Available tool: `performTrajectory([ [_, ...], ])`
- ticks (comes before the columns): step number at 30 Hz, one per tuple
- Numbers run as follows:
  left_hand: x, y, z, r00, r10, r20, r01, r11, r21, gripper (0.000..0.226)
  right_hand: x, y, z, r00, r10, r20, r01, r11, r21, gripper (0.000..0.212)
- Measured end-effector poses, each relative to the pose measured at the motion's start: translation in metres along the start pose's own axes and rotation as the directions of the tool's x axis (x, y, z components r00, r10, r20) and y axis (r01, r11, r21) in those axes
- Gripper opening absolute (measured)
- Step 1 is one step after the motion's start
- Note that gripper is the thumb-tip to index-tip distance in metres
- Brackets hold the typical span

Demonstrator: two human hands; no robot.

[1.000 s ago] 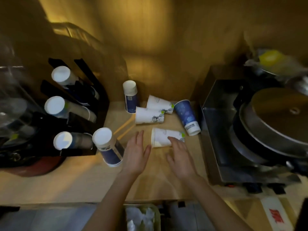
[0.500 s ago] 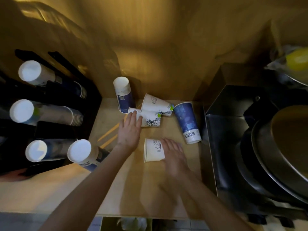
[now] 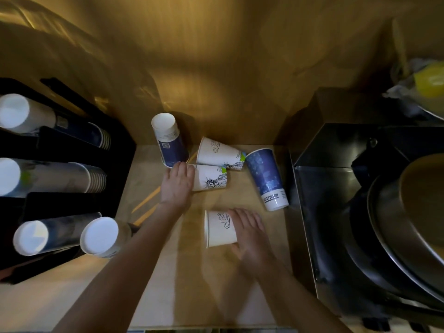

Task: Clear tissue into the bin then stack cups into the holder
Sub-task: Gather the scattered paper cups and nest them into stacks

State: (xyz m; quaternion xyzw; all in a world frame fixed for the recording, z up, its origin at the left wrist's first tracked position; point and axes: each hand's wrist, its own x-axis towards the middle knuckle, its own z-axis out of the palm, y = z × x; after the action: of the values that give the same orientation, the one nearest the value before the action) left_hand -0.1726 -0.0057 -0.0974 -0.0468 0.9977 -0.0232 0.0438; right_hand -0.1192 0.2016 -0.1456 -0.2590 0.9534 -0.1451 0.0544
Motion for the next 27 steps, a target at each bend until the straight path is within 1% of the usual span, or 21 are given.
performTrajectory([
  [2,-0.003,-0.001,0.006,1.000,0.007,0.000,-0.007,0.999,0.032,0.055,0.003,0.002,-0.006,0.999,-0.021,0.031,0.019,0.997,0.070,0.087],
  [3,-0.004,-0.002,0.009,1.000,0.010,-0.011,-0.009,0.998,0.062,0.055,0.006,0.002,-0.011,0.998,-0.013,0.059,0.004,0.989,0.146,0.084],
  [4,-0.005,-0.003,0.011,1.000,0.010,-0.027,-0.008,0.995,0.101,0.052,0.008,0.002,-0.016,0.994,0.027,0.108,-0.055,0.964,0.259,0.081],
  [5,-0.006,-0.003,0.012,0.999,0.012,-0.046,-0.005,0.990,0.140,0.049,0.010,0.001,-0.022,0.986,0.083,0.146,-0.135,0.910,0.393,0.080],
  [6,-0.006,-0.002,0.011,0.998,0.021,-0.055,-0.012,0.986,0.168,0.046,0.011,0.000,-0.028,0.977,0.143,0.158,-0.205,0.827,0.523,0.082],
  [7,-0.007,-0.002,0.011,0.998,0.036,-0.047,-0.027,0.985,0.173,0.045,0.012,-0.001,-0.035,0.970,0.197,0.142,-0.242,0.746,0.620,0.084],
  [8,-0.007,-0.002,0.010,0.998,0.046,-0.036,-0.040,0.987,0.153,0.046,0.012,-0.003,-0.041,0.964,0.241,0.113,-0.252,0.684,0.685,0.086],
  [10,-0.008,-0.002,0.010,0.999,0.036,-0.018,-0.034,0.995,0.096,0.050,0.011,-0.008,-0.051,0.951,0.302,0.066,-0.243,0.600,0.762,0.082],
  [13,-0.011,-0.001,0.005,1.000,0.019,-0.003,-0.019,1.000,0.021,0.056,0.008,-0.011,-0.048,0.909,0.414,0.046,-0.266,0.493,0.828,0.077],
  [15,-0.014,0.000,0.004,0.999,0.027,0.040,-0.024,0.998,-0.059,0.063,0.005,-0.012,-0.035,0.876,0.481,0.048,-0.306,0.475,0.825,0.076],
  [17,-0.022,0.002,-0.001,0.999,0.011,0.048,-0.003,0.988,-0.154,0.070,0.001,-0.013,-0.024,0.855,0.515,0.065,-0.352,0.482,0.802,0.077],
  [19,-0.032,0.004,-0.008,1.000,-0.018,-0.001,0.017,0.970,-0.241,0.076,-0.003,-0.016,-0.019,0.844,0.534,0.053,-0.365,0.499,0.786,0.079],
  [22,-0.049,0.007,-0.024,0.993,-0.062,-0.104,0.020,0.930,-0.368,0.079,-0.003,-0.020,-0.018,0.865,0.502,0.018,-0.333,0.544,0.770,0.080],
  [25,-0.070,0.006,-0.046,0.973,-0.157,-0.171,0.055,0.871,-0.487,0.083,0.000,-0.021,-0.018,0.872,0.488,0.027,-0.328,0.542,0.774,0.081],
  [27,-0.087,0.001,-0.063,0.947,-0.228,-0.225,0.064,0.822,-0.566,0.085,0.001,-0.021,-0.018,0.872,0.488,0.039,-0.332,0.532,0.779,0.082],
])
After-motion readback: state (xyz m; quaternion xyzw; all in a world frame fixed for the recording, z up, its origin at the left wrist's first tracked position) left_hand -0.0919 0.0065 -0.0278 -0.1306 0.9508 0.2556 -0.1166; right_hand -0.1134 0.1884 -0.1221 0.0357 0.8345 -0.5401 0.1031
